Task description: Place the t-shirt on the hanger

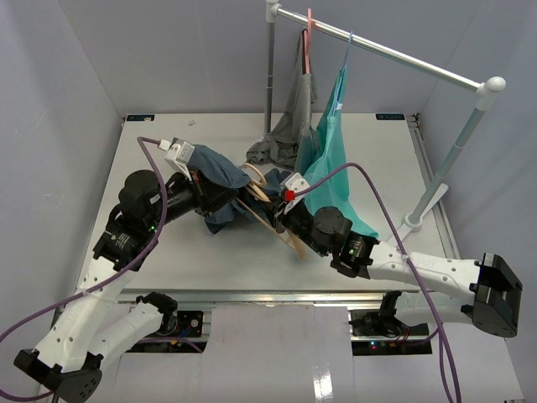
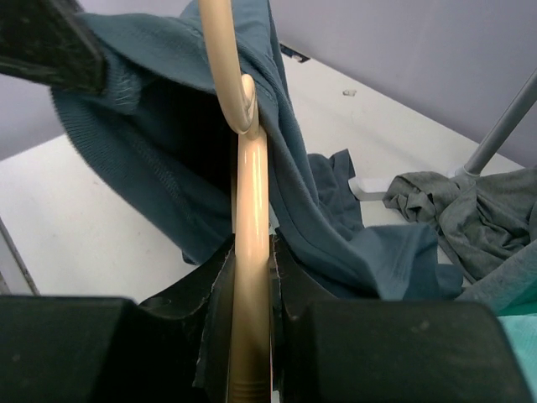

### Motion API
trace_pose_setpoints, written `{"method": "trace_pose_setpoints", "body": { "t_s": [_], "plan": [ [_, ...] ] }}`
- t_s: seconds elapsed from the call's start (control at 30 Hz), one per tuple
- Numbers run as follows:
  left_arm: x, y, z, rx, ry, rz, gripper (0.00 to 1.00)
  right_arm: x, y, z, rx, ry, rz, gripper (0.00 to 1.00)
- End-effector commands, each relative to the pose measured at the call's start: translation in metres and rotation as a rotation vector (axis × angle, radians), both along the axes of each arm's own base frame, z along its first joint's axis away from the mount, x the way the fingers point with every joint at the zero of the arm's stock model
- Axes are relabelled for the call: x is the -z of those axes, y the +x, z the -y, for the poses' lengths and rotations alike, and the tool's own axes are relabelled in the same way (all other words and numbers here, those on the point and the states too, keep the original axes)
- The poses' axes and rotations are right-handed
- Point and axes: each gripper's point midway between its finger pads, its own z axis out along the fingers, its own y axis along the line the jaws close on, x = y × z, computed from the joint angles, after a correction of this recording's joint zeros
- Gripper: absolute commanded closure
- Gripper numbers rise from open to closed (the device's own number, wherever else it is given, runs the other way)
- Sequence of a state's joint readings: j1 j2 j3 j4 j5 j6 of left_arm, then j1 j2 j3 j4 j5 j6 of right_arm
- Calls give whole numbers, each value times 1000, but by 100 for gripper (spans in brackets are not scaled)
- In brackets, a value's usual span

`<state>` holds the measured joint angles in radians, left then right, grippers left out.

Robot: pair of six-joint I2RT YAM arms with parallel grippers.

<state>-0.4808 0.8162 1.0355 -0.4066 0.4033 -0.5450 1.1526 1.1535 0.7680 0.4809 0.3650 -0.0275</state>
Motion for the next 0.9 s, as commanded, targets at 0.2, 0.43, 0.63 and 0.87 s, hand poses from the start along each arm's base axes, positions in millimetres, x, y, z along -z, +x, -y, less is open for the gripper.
{"method": "trace_pose_setpoints", "body": {
  "t_s": [0.2,0.43,0.63,0.87],
  "plan": [
    [2,-32,8,229,103,158,25,-58,8,11,73,288,98,92],
    [-40,-23,-35,48,306,408,14,-50,-2,41,80,351,119,92],
    [-88,-33,-59,0,463,798,24,-39,-28,41,-62,307,133,92],
    [-86,-57,-3,504,481,991,26,-32,-59,49,-201,299,161,92]
  ]
}}
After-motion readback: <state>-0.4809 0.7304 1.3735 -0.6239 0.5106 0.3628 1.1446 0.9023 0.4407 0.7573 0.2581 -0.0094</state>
